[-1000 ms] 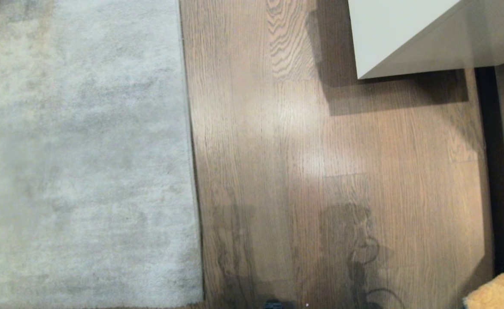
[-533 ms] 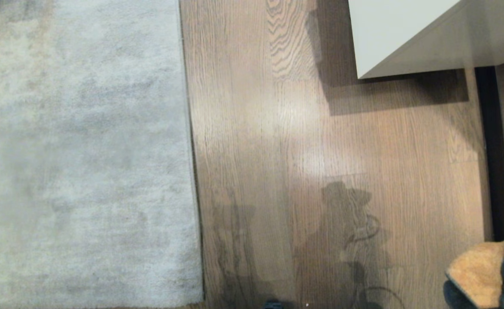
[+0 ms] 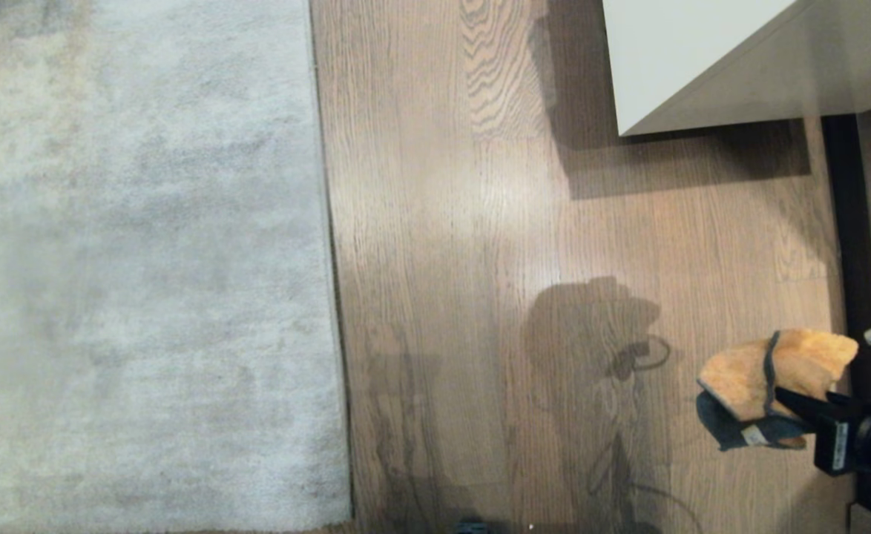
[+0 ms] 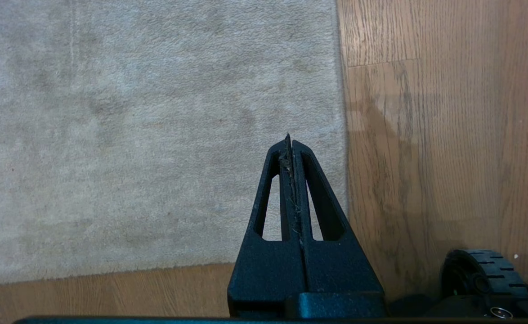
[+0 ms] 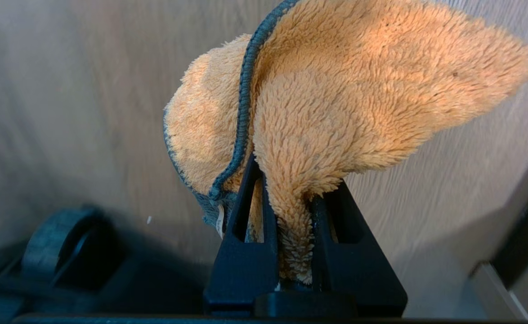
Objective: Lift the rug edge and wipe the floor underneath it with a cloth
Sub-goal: Put down the rag
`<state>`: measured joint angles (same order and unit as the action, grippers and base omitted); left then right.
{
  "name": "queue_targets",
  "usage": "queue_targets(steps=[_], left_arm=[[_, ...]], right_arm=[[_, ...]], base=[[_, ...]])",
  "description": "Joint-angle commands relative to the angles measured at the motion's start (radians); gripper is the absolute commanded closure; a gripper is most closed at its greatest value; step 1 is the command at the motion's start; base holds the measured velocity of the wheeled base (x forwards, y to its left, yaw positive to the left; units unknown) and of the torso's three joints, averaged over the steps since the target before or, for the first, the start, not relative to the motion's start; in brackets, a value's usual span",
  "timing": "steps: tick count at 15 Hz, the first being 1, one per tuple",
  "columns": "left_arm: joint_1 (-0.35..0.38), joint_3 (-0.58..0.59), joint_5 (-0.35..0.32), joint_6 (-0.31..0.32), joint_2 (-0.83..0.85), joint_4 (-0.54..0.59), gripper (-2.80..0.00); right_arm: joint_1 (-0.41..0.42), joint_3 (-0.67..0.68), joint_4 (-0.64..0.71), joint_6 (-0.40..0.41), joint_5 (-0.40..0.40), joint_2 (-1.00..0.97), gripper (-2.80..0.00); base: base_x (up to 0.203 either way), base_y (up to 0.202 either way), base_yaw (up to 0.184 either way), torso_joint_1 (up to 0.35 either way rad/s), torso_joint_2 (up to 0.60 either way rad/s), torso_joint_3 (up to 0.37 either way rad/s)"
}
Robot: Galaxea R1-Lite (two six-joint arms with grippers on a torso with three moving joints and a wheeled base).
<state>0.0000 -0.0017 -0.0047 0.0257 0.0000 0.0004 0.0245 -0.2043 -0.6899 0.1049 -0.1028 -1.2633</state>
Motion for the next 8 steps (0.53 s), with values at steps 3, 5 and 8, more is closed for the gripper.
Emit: queue_targets(steps=[3, 5, 8], left_arm=[[0.000, 0.000, 0.000, 0.001, 0.000, 0.000, 0.00], [0.000, 0.000, 0.000, 0.000, 0.000, 0.001, 0.00], [0.000, 0.000, -0.001, 0.002, 0.000, 0.001, 0.00]], right_arm=[[0.048, 0.007, -0.346, -0.032, -0.001, -0.341, 0.00], [0.063, 0.004, -0.490, -0.057, -0.001, -0.439, 0.00], [0.070, -0.012, -0.643, -0.065, -0.001, -0.558, 0.00]], base=[[0.000, 0.000, 0.000, 0.000, 0.00, 0.000], [0.000, 0.000, 0.000, 0.000, 0.00, 0.000], [0.000, 0.000, 0.000, 0.000, 0.00, 0.000]])
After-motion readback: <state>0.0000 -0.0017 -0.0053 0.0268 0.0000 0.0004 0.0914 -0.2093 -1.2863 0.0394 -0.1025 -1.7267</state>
